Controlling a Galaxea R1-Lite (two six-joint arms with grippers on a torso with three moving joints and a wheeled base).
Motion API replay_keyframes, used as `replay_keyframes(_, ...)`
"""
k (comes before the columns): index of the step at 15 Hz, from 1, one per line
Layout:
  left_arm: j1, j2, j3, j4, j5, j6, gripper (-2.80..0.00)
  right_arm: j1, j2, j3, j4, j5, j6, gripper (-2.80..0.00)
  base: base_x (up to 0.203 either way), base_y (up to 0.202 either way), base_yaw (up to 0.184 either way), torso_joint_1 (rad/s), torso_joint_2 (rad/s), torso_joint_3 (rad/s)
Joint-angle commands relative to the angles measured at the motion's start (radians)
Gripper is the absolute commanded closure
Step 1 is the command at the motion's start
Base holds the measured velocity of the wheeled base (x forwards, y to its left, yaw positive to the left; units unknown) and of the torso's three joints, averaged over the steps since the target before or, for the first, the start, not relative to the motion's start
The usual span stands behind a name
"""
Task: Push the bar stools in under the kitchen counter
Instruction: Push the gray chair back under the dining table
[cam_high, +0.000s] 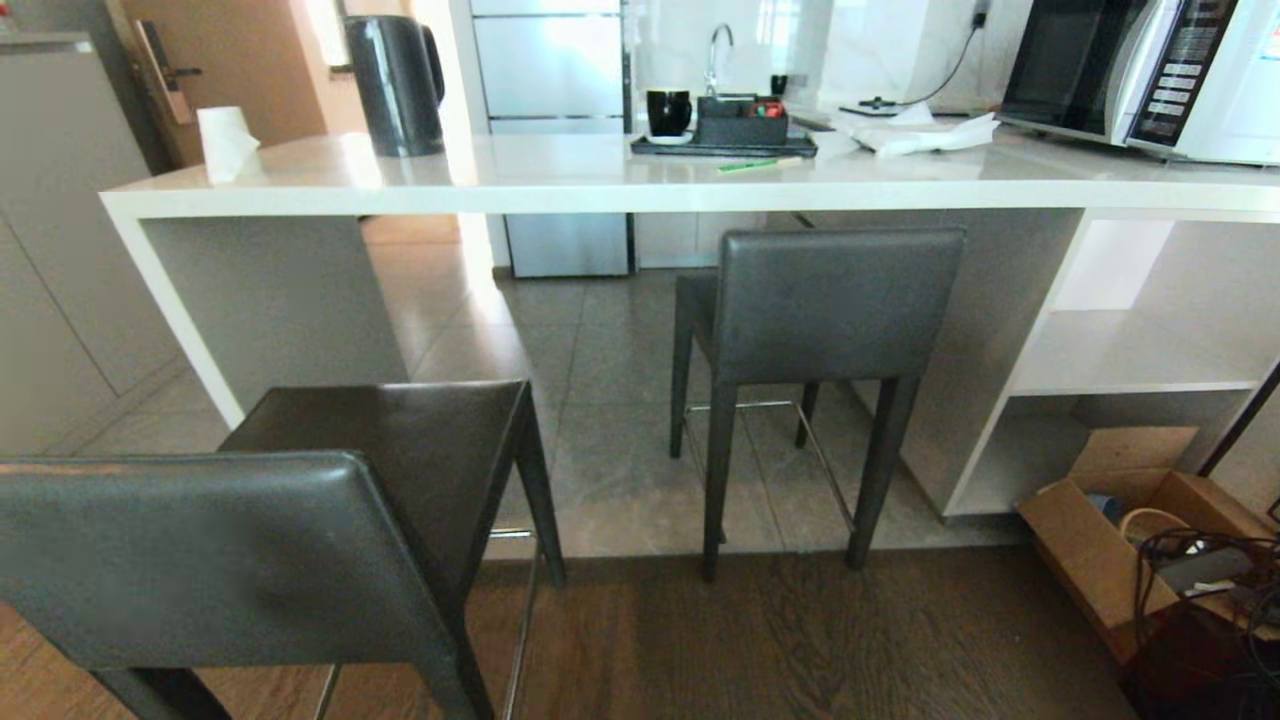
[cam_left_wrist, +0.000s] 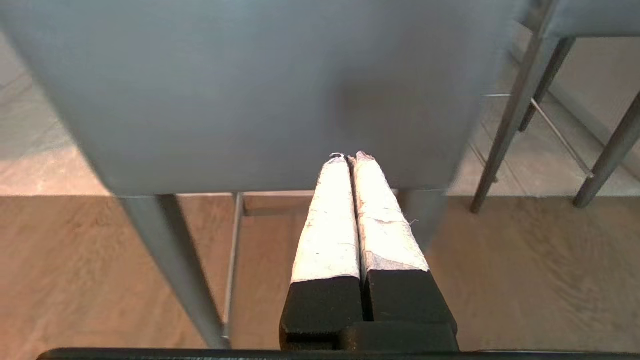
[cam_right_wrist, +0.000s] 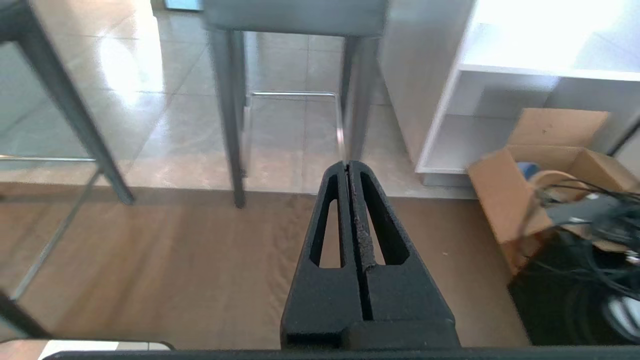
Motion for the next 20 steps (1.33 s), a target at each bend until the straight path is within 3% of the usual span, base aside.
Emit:
replay_keyframes(1, 0.0, 0.001, 0.003, -0.001, 0.0, 0.0, 0.0, 0.0, 0.0, 0.0, 0.001, 0.001, -0.001, 0.0, 0.0, 0.193, -0.001, 0.001, 0.0, -0.002)
replay_keyframes(20, 0.001, 0.001, 0.003, -0.001, 0.0, 0.0, 0.0, 0.0, 0.0, 0.0, 0.001, -0.001, 0.013, 0.0, 0.0, 0.195, -0.002, 0.003, 0.0, 0.003)
